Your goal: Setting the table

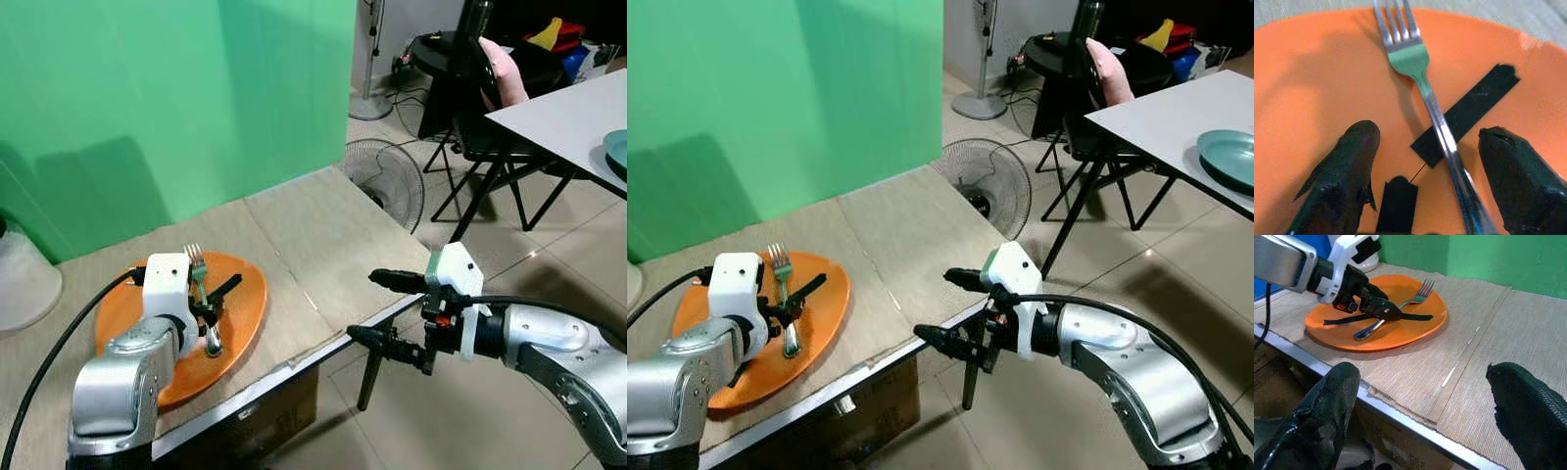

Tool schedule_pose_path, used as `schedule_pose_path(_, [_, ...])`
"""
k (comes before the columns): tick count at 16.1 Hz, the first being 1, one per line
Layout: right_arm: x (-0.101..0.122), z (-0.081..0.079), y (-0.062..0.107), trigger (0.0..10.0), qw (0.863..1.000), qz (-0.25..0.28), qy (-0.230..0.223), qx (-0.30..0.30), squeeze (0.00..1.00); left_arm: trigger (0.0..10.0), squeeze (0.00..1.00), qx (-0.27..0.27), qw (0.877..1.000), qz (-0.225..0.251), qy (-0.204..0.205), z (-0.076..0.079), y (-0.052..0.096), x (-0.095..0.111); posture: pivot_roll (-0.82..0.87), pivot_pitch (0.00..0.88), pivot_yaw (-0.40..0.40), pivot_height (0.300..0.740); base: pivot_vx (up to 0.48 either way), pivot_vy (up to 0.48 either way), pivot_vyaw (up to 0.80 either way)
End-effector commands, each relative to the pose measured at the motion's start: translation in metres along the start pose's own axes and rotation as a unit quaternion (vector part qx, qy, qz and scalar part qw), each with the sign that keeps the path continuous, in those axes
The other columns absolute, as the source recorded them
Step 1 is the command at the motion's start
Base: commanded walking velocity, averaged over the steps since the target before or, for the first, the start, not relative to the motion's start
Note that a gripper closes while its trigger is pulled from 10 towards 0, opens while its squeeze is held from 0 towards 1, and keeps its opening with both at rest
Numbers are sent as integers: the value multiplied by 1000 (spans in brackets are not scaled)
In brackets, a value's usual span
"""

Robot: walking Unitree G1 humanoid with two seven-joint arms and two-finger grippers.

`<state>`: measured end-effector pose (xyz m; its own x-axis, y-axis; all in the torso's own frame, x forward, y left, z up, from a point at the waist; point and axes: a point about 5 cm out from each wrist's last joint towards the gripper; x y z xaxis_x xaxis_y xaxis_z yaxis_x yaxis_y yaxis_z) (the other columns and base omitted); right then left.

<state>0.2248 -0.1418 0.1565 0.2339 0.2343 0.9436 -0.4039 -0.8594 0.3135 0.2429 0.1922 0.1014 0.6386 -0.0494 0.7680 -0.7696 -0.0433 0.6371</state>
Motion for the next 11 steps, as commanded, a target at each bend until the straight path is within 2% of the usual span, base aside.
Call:
schedule_pose_path(1, [2,-2,0,10000,1000,-1,13,6,0,0,0,5,1000,-2,-2,-3,-2,1,-75,0,47,740,0,0,0])
schedule_pose_path(11, [3,-4,2,10000,999,-10,27,23,0,0,0,2,999,-33,10,-9,-8,-12,-84,0,42,740,0,0,0])
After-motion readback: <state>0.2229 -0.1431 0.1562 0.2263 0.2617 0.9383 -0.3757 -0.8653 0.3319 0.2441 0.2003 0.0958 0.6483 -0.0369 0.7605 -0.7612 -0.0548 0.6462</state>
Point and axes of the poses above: a point about 5 cm out from each wrist's last joint towards the gripper, its own y axis pointing back from the gripper into the wrist, its own x axis along the axis of the wrist's last joint, z = x × y, and after that the axes turned 4 degrees about -y, right-handed
